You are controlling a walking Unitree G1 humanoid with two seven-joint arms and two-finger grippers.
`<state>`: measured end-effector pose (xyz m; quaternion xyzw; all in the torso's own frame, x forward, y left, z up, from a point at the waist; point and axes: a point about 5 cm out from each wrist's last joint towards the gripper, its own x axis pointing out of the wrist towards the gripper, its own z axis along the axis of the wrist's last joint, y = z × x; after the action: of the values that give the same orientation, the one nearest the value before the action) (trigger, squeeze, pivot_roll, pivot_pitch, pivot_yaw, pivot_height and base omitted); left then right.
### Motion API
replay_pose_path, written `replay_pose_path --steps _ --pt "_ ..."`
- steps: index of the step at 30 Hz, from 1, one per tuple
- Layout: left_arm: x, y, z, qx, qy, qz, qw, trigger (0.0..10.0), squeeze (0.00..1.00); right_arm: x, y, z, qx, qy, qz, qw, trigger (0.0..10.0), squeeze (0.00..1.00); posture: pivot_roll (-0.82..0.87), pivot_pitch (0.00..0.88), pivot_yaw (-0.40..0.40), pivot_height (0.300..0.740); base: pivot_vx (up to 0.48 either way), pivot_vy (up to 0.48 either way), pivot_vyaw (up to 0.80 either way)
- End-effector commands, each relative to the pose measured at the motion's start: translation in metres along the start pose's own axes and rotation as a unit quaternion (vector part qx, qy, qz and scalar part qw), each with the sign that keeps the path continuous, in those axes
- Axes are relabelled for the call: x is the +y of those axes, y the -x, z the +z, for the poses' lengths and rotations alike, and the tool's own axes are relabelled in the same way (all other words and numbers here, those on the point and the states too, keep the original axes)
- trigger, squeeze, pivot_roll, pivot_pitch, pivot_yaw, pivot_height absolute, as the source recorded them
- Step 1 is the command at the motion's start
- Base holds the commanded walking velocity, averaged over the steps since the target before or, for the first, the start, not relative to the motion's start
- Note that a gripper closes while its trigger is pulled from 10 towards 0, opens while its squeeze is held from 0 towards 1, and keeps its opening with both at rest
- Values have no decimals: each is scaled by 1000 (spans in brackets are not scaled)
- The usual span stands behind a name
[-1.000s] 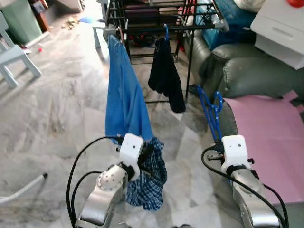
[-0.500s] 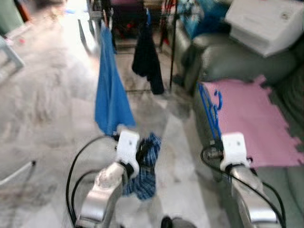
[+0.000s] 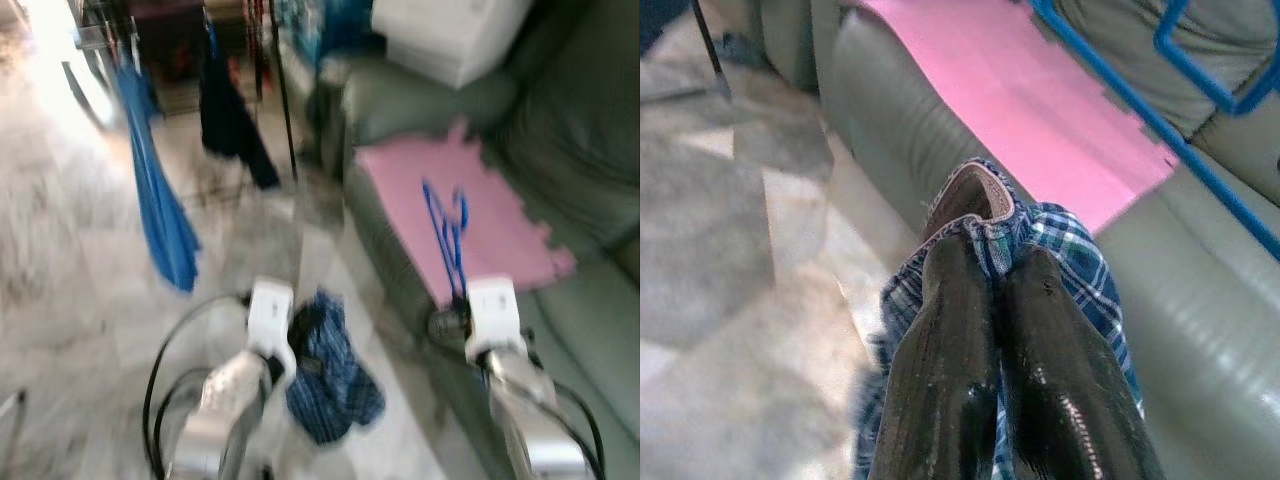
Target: Hang hanger
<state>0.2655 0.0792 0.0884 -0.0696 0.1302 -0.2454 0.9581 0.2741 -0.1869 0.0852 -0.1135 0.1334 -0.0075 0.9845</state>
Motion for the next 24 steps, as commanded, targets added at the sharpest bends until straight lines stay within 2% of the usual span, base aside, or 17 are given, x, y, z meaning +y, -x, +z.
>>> replay_pose_path --steps 1,24 --pt "6 3 0 -1 -6 12 1000 10000 0 4 0 6 -13 0 9 1000 10000 0 -29 179 -26 740 0 480 0" --pt "5 4 -2 7 -5 1 1000 10000 0 10 1 6 -14 1 20 1000 10000 0 -26 190 -15 740 0 480 0"
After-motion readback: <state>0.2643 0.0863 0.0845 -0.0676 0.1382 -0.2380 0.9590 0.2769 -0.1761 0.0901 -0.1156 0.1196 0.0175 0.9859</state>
